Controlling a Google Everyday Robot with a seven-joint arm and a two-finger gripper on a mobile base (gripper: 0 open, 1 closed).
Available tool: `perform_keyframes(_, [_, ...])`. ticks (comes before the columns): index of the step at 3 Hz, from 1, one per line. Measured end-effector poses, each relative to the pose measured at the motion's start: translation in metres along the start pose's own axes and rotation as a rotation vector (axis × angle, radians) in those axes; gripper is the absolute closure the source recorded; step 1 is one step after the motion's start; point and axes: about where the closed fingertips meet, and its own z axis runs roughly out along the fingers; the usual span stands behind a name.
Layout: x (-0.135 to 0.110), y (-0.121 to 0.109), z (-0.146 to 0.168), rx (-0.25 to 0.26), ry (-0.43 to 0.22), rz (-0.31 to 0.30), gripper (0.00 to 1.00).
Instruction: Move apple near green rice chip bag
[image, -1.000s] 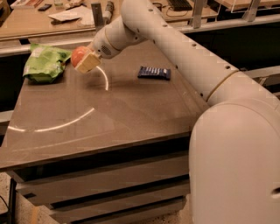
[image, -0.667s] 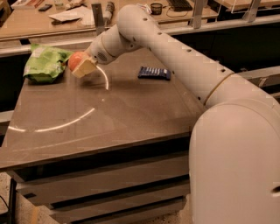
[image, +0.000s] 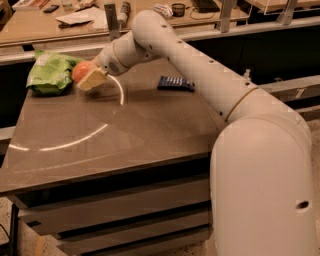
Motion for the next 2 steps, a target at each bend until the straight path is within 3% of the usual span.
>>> perform_keyframes(2, [-0.0102, 0.0124, 0.007, -0.041, 0.038, -0.049, 0.12])
